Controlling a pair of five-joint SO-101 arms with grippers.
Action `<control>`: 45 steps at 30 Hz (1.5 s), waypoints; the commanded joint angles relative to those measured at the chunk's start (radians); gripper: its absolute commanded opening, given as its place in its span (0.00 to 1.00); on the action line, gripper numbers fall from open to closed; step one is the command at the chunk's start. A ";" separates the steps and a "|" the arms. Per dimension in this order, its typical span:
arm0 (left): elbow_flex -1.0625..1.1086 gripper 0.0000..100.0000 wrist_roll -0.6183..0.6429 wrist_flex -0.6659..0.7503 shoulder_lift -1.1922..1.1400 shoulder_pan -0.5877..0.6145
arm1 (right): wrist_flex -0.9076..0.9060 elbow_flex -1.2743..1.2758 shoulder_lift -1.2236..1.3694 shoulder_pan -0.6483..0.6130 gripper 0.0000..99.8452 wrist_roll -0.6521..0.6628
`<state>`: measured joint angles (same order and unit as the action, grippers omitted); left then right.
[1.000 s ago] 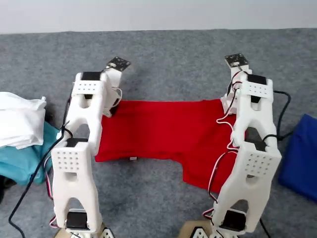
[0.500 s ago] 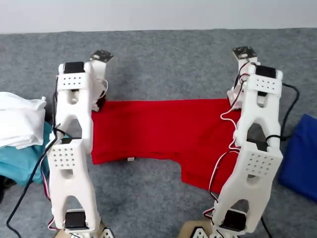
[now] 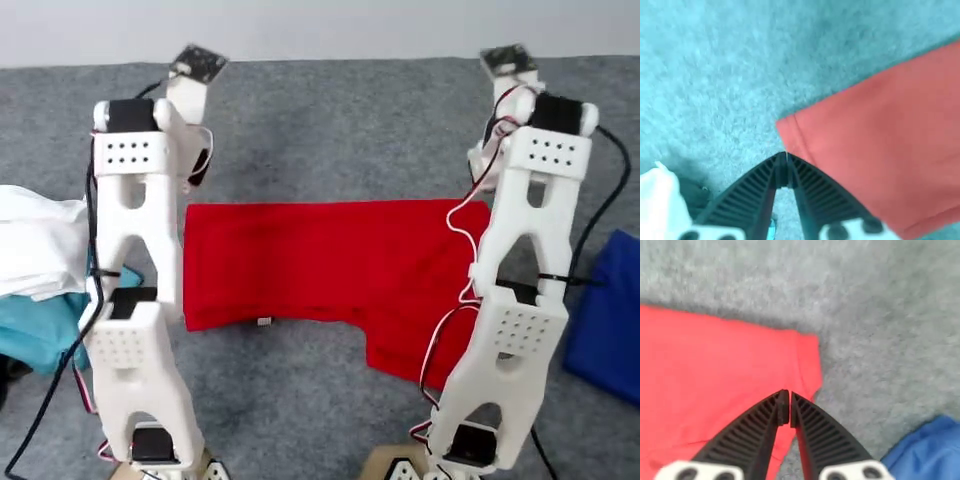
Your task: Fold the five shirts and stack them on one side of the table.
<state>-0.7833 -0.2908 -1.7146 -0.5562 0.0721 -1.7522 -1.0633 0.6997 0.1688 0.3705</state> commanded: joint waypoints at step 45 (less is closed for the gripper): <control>0.466 0.17 -0.164 0.140 0.064 -1.037 | -0.042 0.563 -1.596 0.101 0.01 -0.014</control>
<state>-0.2923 -0.4212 -1.5781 -0.4826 -0.9620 -1.7538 -0.5063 -0.8976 0.2593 0.3659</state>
